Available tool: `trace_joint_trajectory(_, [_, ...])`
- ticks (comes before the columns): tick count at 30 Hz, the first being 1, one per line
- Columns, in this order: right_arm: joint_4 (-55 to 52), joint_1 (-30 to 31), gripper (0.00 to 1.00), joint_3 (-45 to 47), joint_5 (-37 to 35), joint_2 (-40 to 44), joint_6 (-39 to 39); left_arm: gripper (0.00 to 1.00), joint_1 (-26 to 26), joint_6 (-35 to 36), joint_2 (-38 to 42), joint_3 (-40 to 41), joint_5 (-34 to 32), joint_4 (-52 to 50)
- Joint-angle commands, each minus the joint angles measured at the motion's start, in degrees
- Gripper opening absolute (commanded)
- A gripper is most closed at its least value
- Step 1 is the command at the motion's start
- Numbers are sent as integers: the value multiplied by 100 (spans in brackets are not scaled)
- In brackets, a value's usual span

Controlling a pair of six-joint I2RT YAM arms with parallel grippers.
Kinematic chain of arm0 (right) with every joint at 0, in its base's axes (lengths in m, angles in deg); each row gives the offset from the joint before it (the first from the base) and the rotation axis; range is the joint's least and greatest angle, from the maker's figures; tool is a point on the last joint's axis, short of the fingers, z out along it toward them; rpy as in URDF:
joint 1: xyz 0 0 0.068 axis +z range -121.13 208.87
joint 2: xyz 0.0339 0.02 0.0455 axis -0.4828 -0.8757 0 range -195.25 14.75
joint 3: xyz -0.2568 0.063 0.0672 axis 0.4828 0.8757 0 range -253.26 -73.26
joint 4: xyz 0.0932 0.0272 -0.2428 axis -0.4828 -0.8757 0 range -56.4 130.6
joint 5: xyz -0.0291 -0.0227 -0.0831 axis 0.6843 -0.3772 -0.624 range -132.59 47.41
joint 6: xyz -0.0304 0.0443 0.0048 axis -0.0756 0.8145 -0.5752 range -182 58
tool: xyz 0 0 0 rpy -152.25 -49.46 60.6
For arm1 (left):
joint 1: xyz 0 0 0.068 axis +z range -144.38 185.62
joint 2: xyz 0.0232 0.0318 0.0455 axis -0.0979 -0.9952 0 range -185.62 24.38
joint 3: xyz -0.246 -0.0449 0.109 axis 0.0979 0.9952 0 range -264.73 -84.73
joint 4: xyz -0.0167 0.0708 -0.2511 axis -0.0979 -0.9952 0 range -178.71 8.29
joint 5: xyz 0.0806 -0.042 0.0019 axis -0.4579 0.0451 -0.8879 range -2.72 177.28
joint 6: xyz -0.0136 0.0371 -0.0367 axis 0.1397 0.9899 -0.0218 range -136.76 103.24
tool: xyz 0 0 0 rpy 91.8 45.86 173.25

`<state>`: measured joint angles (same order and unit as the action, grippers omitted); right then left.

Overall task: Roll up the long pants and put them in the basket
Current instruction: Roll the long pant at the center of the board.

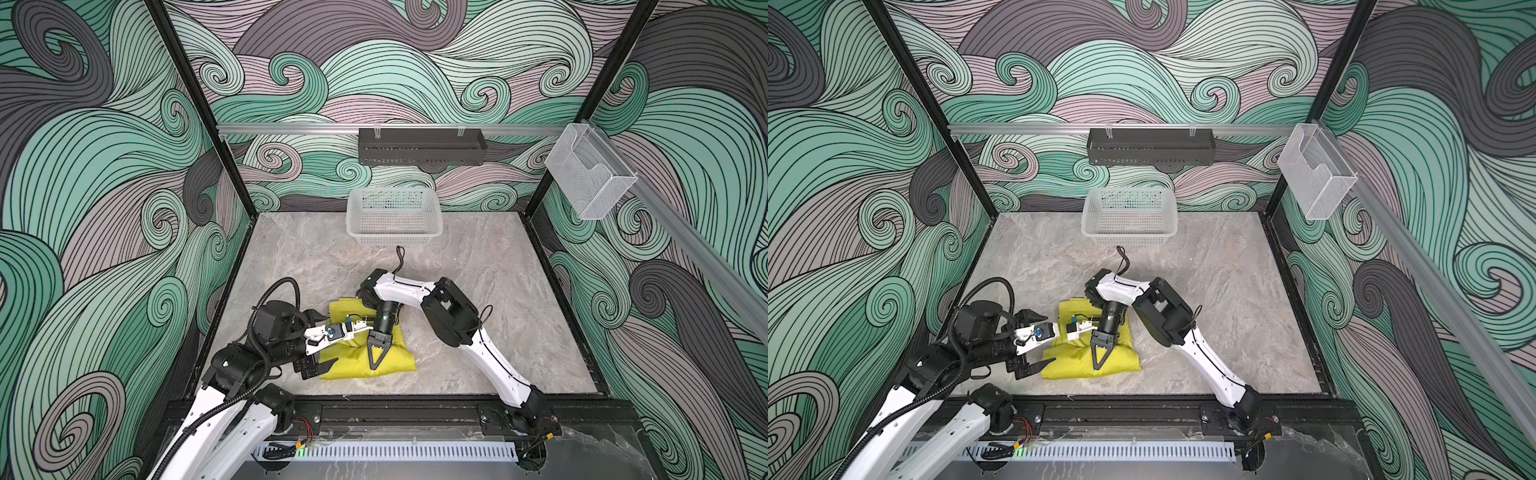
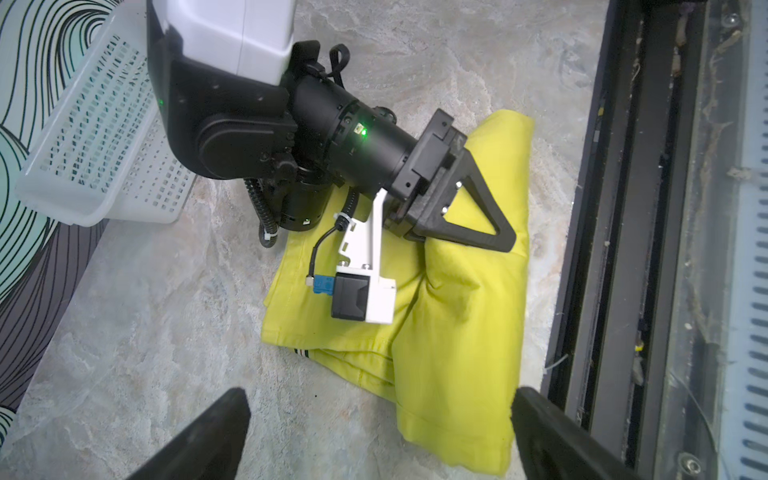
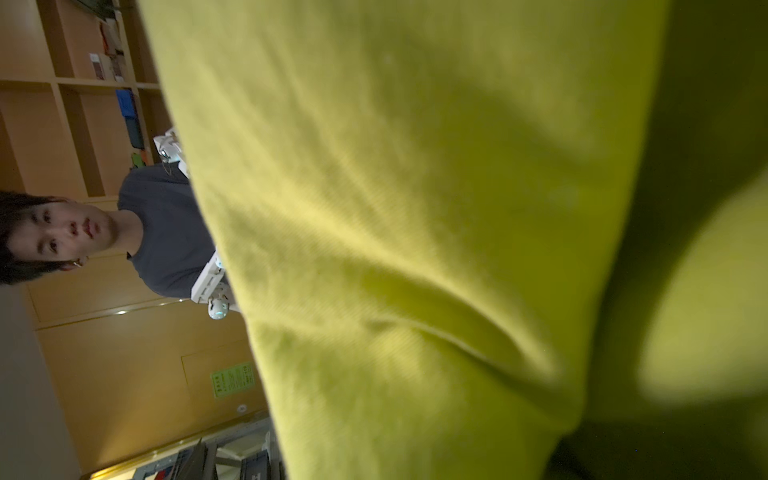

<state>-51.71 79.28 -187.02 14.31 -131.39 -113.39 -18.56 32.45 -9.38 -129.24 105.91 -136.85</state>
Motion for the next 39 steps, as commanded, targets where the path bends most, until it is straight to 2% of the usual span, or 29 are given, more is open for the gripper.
trace_joint_trajectory(1, [-1084,-200,0,-99,144,34,77,98,-36,602,-304,-456,-47,-517])
trace_joint_trajectory(4, [-1085,-292,0,-161,168,172,103,99,-104,784,-652,-737,206,-864])
trace_joint_trajectory(6, [-1086,-379,0,-211,167,155,86,99,-277,720,-781,-594,587,-847])
trace_joint_trajectory(11, [-1086,-687,0,-134,229,42,-62,99,-1128,-130,-986,681,495,674])
trace_joint_trajectory(14, [-1085,-804,0,107,304,73,-245,99,-1699,-444,-1500,1000,-142,1472])
trace_joint_trajectory(18, [-1084,-814,0,496,436,194,-571,99,-1875,-368,-2434,201,-1420,1047])
trace_joint_trajectory(20, [-1075,-814,0,601,449,184,-652,99,-1979,-249,-2599,71,-1886,1326])
trace_joint_trajectory(23, [-1078,-814,0,764,427,139,-693,99,-2137,-243,-2445,288,-2466,2269])
trace_joint_trajectory(27, [-1072,-805,0,837,473,141,-785,99,-2207,-201,-2334,643,-2322,2871])
trace_joint_trajectory(36, [-1078,-890,0,802,433,163,-767,99,-2685,-614,-3626,912,-1921,3280])
trace_joint_trajectory(39, [-1078,-928,0,868,443,256,-801,99,-2783,-921,-4170,814,-2428,3282])
